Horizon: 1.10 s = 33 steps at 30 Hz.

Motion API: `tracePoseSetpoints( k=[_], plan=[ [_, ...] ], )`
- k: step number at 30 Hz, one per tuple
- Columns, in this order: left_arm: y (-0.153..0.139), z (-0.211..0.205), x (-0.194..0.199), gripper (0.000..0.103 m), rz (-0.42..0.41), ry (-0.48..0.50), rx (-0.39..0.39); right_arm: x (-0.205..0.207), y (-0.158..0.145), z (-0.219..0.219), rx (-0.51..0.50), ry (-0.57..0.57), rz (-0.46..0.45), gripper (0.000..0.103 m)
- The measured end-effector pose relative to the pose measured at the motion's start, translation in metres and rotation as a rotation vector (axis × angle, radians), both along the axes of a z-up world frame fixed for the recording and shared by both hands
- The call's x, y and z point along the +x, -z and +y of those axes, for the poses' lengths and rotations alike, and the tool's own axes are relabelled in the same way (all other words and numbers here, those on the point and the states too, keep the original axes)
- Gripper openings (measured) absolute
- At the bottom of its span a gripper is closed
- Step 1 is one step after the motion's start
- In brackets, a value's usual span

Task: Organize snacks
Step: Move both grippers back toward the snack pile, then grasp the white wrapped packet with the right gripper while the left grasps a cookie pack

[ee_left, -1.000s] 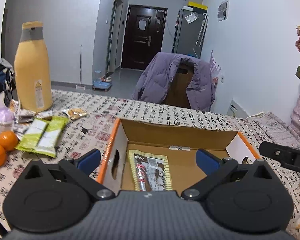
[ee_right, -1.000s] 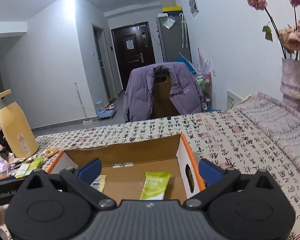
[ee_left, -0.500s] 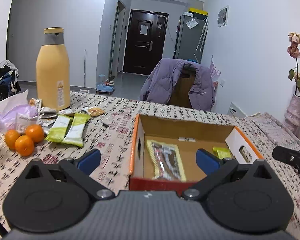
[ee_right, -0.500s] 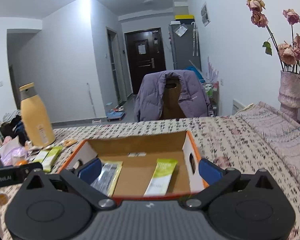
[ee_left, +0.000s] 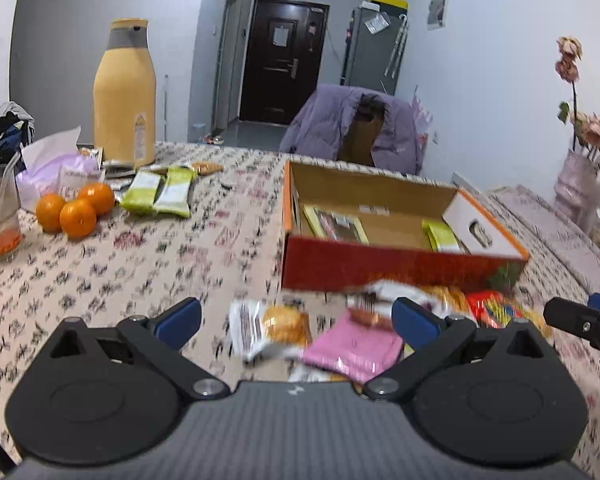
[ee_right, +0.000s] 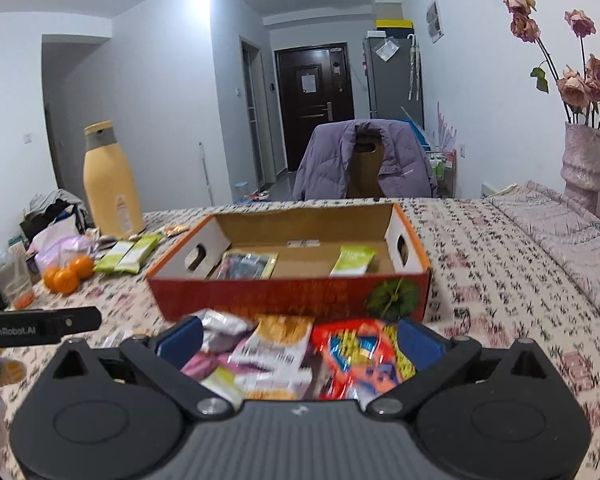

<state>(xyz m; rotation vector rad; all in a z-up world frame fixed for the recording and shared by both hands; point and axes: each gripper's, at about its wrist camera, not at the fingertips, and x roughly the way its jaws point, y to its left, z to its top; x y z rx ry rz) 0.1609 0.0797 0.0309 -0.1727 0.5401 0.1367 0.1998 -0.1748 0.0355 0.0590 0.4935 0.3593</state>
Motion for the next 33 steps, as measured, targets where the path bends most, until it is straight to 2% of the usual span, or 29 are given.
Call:
tracePoseSetpoints(
  k=[9, 13, 19, 24, 25, 27, 33],
  plan=[
    [0.030, -0.002, -0.036, 0.103, 0.025, 0.055, -0.008, -0.034, 0.028, 0.011, -0.042, -0.051, 0.034, 0.103],
    [0.045, 0.003, -0.044, 0.103, 0.068, 0.059, -0.026, -0.046, 0.044, 0.018, -0.063, -0.091, 0.070, 0.098],
    [0.055, 0.009, -0.047, 0.103, 0.096, 0.049, -0.045, -0.051, 0.063, 0.038, -0.108, -0.133, 0.109, 0.081],
    [0.060, 0.010, -0.049, 0.103, 0.112, 0.060, -0.042, -0.049, 0.075, 0.050, -0.151, -0.129, 0.138, 0.054],
    [0.060, 0.010, -0.050, 0.103, 0.114, 0.062, -0.042, -0.049, 0.077, 0.052, -0.154, -0.126, 0.143, 0.054],
    [0.062, 0.010, -0.050, 0.103, 0.118, 0.066, -0.039, -0.051, 0.077, 0.053, -0.156, -0.125, 0.131, 0.043],
    [0.061, 0.006, -0.048, 0.103, 0.124, 0.083, -0.024, -0.057, 0.072, 0.052, -0.154, -0.132, 0.099, 0.040]
  ],
)
